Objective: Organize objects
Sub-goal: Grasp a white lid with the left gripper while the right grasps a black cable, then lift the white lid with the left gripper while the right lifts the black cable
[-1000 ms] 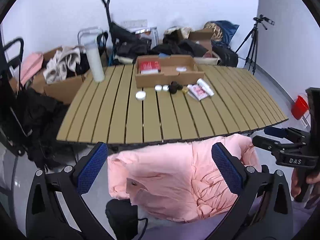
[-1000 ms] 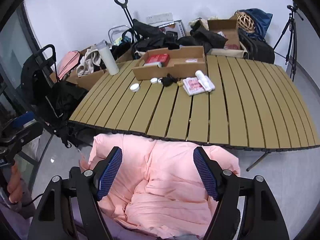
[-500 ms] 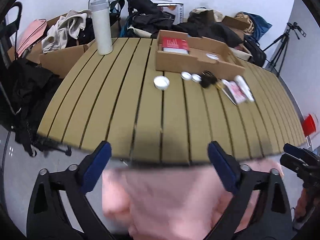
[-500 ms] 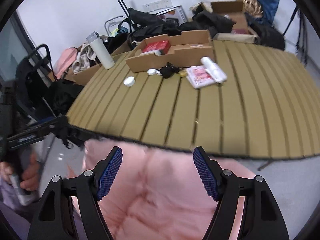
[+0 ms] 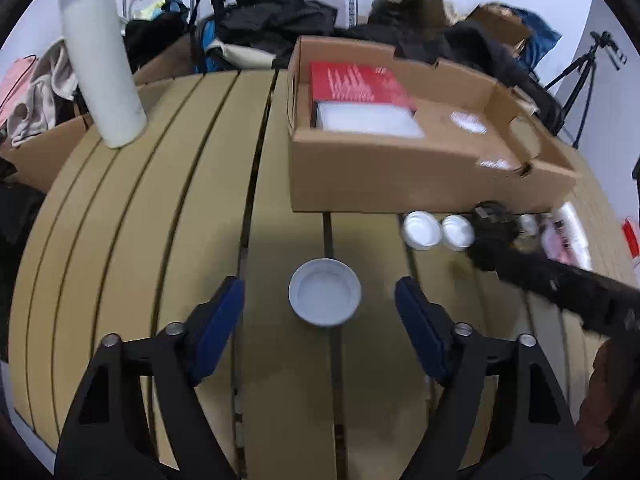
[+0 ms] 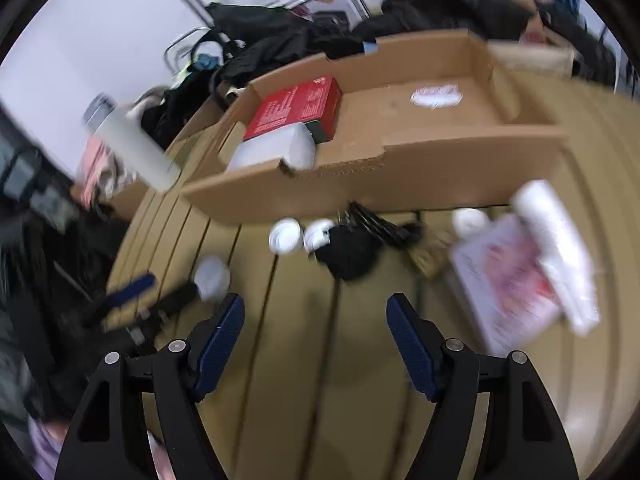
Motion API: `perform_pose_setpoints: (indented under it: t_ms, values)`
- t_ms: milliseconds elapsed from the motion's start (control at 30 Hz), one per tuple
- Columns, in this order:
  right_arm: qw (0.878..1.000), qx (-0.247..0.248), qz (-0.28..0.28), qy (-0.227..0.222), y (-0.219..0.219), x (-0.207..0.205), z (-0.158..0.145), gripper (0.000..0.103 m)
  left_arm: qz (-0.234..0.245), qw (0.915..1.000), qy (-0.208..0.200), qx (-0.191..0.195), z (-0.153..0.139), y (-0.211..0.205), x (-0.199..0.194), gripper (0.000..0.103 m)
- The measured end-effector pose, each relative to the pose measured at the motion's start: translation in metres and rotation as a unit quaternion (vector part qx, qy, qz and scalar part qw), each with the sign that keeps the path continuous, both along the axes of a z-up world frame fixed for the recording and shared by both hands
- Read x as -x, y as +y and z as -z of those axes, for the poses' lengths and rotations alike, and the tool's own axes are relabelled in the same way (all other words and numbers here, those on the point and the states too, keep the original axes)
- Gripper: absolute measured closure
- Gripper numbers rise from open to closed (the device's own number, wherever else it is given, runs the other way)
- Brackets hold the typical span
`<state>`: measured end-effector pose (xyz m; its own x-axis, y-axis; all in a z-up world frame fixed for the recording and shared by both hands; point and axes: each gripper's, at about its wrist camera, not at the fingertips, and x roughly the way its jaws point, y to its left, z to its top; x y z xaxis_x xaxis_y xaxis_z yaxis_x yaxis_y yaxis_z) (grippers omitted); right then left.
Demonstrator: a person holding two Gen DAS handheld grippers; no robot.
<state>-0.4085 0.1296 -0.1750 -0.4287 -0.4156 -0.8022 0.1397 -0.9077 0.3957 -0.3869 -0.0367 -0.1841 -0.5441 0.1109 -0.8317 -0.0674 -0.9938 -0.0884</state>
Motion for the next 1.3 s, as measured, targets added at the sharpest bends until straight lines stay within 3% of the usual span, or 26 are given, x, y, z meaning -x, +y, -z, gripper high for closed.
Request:
perform_pose_setpoints:
  t_ms: [33,67,100,133,200,367,467,633,733,800,967,1067,1300]
  values:
    - [1.0,-0.005,0.014,-0.005,-0.002,0.007,0.006,0.033,0.003,1.0,-0.003,-0.002,0.005,0.001,0.002,0.058]
    - [1.0,-0.011,0.025,-0.009,-0.004,0.012,0.011,0.046,0.004,0.9999,-0.009,-0.007,0.01,0.0,0.003,0.065]
    - [0.999,-0.019,0.032,-0.015,-0.005,0.017,0.017,0.055,0.003,0.9998,-0.013,-0.016,0.015,-0.003,0.004,0.066]
    - [0.999,-0.028,0.035,-0.016,-0.007,0.019,0.022,0.057,0.003,0.9998,0.002,-0.02,0.014,-0.005,0.001,0.066]
    - [0.999,-0.037,0.036,0.004,-0.008,0.018,0.021,0.058,0.012,0.9996,0.005,-0.026,0.015,-0.007,0.0,0.066]
    - [0.999,-0.043,0.03,0.003,-0.008,0.015,0.019,0.064,0.001,0.9998,-0.01,-0.019,0.011,-0.01,-0.006,0.066]
    - [0.999,-0.035,0.021,-0.007,-0.001,-0.001,0.011,0.064,-0.002,0.9998,-0.001,-0.02,-0.012,-0.014,-0.036,0.066]
    - [0.999,-0.037,-0.018,0.009,0.02,-0.068,-0.027,0.064,-0.021,0.9995,0.018,0.019,-0.058,-0.017,-0.103,0.066]
    - [0.996,-0.065,-0.057,0.035,0.036,-0.123,-0.058,0.064,-0.032,0.9979,0.037,0.042,-0.089,-0.023,-0.161,0.066]
    - [0.992,-0.087,-0.07,0.054,0.05,-0.16,-0.078,0.064,-0.045,0.9978,0.037,0.032,-0.105,-0.029,-0.2,0.066]
    - [0.985,-0.106,-0.075,0.11,0.085,-0.267,-0.128,0.064,-0.041,0.9969,0.056,-0.038,-0.142,-0.028,-0.29,0.066]
    - [0.987,-0.087,-0.072,0.118,0.096,-0.307,-0.137,0.064,-0.008,0.9957,0.087,-0.032,-0.16,-0.009,-0.315,0.066]
    - [0.981,-0.099,-0.069,0.149,0.098,-0.335,-0.15,0.064,0.025,0.9916,0.124,-0.026,-0.184,0.015,-0.333,0.066]
